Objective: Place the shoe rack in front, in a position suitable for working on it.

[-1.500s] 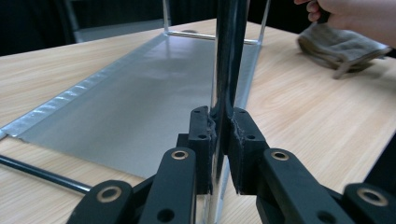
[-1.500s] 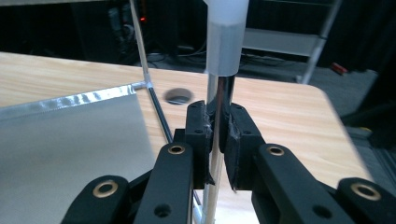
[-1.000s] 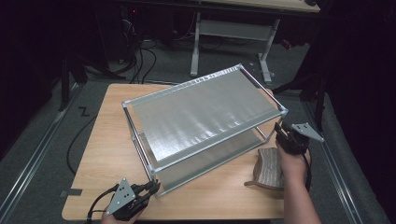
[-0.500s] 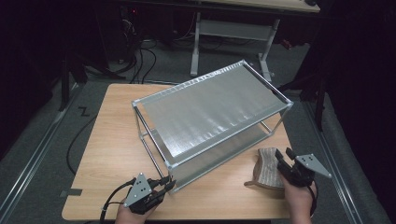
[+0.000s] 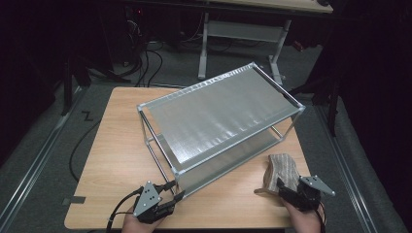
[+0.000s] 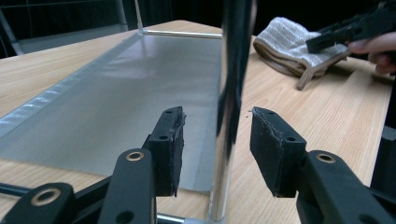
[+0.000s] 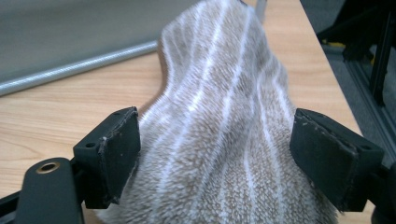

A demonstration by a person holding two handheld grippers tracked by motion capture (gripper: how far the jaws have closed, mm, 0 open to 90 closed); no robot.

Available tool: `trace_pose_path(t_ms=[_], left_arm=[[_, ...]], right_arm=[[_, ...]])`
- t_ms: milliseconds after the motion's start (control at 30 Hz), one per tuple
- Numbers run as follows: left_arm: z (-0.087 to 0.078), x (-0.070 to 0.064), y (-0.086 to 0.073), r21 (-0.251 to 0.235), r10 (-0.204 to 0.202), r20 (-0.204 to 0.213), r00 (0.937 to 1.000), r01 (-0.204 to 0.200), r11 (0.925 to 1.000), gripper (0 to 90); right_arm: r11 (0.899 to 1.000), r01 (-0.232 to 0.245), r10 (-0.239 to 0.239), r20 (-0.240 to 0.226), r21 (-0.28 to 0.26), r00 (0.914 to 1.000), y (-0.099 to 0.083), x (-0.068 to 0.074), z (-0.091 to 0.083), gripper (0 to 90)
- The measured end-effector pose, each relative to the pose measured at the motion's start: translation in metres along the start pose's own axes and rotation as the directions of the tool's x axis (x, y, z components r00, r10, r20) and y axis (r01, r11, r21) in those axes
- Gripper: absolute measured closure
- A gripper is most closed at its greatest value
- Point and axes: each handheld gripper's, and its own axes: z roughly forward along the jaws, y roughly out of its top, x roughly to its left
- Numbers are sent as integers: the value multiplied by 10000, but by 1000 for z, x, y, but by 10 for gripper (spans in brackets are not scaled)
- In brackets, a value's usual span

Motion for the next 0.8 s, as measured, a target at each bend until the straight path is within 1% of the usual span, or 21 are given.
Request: trace_pose_path(t_ms=[33,67,133,167,200,233,267,300,333,400,433,467,500,567,600,700,733,767,800], left_arm=[[0,1,0,-43,-70,37,10000,70,10000,546],[-1,2,0,-2,-9,74,10000,9,10000,547],[0,4,-2,-4,-51,195,9998,51,10000,546],[0,4,-3,-10,-127,293,9995,127,9999,546],[2,5,-4,-21,-310,393,9987,311,9995,547],[3,5,-5,44,-371,433,9984,370,9993,547],[5,4,-5,110,-348,451,9984,343,9993,549],[5,3,-5,109,-257,440,9987,252,9996,549],[5,3,-5,109,-257,440,9987,252,9996,550],[5,2,-5,55,-220,554,9982,217,9997,562],[5,2,-6,41,-171,567,9982,169,9998,575],[4,2,-6,44,-136,559,9983,134,9999,575],[4,2,-6,42,-149,570,9983,146,9999,576],[3,3,-6,28,-192,579,9981,190,9998,576],[3,3,-6,16,-209,573,9981,208,9998,576],[3,4,-6,1,-242,571,9981,243,9997,588],[3,4,-6,16,-237,534,9983,237,9997,588],[4,3,-6,42,-225,547,9982,223,9997,594],[4,3,-6,42,-225,547,9982,223,9997,594]], right_arm=[[10000,0,0,0,0,10000,0,0,0,163],[10000,-63,63,-55,44,10000,-1,0,1,170],[9999,-26,27,-90,108,10000,-3,1,3,174],[9999,-26,27,-90,108,10000,-3,1,3,174],[9999,-36,39,-182,163,9998,-4,2,5,172],[9999,-36,39,-182,163,9998,-4,2,5,172],[9998,-27,31,-186,184,9998,-4,3,5,170],[10000,14,-14,11,92,10000,-2,4,3,155],[10000,14,-14,11,92,10000,-2,4,3,155],[9999,-120,120,52,-104,9999,-1,4,1,131],[9989,-478,478,150,-17,9987,0,2,0,80],[9989,-478,478,150,-17,9987,0,2,0,80],[9980,-607,603,170,183,9980,-1,1,3,58],[9966,-679,677,63,457,9977,-2,0,7,40],[9966,-679,677,63,457,9977,-2,0,7,40],[9960,-310,310,11,837,9995,-3,4,11,63],[9960,-310,310,11,837,9995,-3,4,11,63],[9940,-60,72,-113,1090,9999,-3,8,13,91],[9940,-60,72,-113,1090,9999,-3,8,13,91]])
